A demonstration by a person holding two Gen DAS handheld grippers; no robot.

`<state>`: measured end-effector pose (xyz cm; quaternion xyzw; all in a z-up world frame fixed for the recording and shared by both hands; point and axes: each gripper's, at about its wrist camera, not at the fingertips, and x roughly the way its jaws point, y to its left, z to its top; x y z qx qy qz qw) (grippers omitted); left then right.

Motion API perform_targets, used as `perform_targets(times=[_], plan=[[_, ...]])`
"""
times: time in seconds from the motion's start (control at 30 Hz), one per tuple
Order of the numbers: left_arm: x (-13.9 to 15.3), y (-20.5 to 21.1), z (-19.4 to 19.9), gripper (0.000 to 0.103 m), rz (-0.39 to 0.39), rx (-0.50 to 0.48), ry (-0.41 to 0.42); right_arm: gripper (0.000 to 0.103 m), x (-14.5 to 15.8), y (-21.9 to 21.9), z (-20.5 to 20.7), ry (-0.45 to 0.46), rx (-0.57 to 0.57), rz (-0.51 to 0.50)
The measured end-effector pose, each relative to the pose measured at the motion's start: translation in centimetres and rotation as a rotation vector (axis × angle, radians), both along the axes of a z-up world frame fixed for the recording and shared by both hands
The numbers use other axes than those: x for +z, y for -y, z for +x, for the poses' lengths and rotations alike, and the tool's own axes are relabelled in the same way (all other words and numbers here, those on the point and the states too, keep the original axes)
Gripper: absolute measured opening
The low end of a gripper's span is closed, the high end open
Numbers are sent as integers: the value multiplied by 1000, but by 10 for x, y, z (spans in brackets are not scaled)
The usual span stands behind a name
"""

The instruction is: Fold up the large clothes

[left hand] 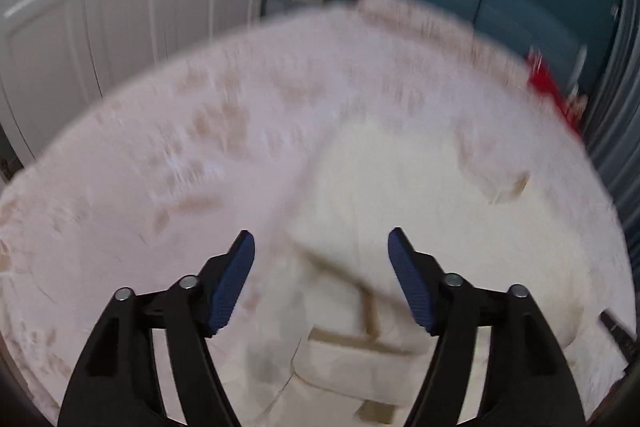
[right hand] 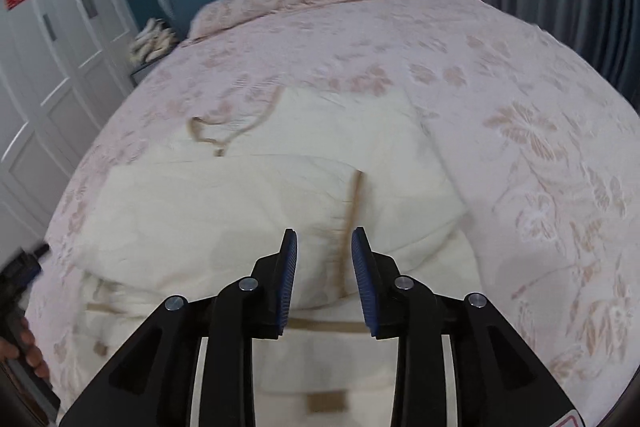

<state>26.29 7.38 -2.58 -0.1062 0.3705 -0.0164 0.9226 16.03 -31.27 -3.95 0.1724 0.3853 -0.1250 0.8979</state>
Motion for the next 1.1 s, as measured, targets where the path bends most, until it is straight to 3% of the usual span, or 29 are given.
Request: perform_targets(times=[0.13,0.2,0.33,0.4,0.7,1.1], plan=[[10,31,14,67,-30,-83,1,30,-5,-45,35,-24,132,-20],[-6,51,25,66,12,-115,-34,30,-16,-63,49,-45,168,-45],[-62,80,44,53,111,-158,-151,22,-48,-79,69,-116,196,-80],[-81,83,45,51,122,-150,-188,20,-64,-78,72,-145,194,-79],[-108,91,29,52,208,-148,-135,18,-94,-85,60,-104,192,-143],[-114,94,25,52,233,-139,-98,18,-102,-73,56,-49,181,-34]])
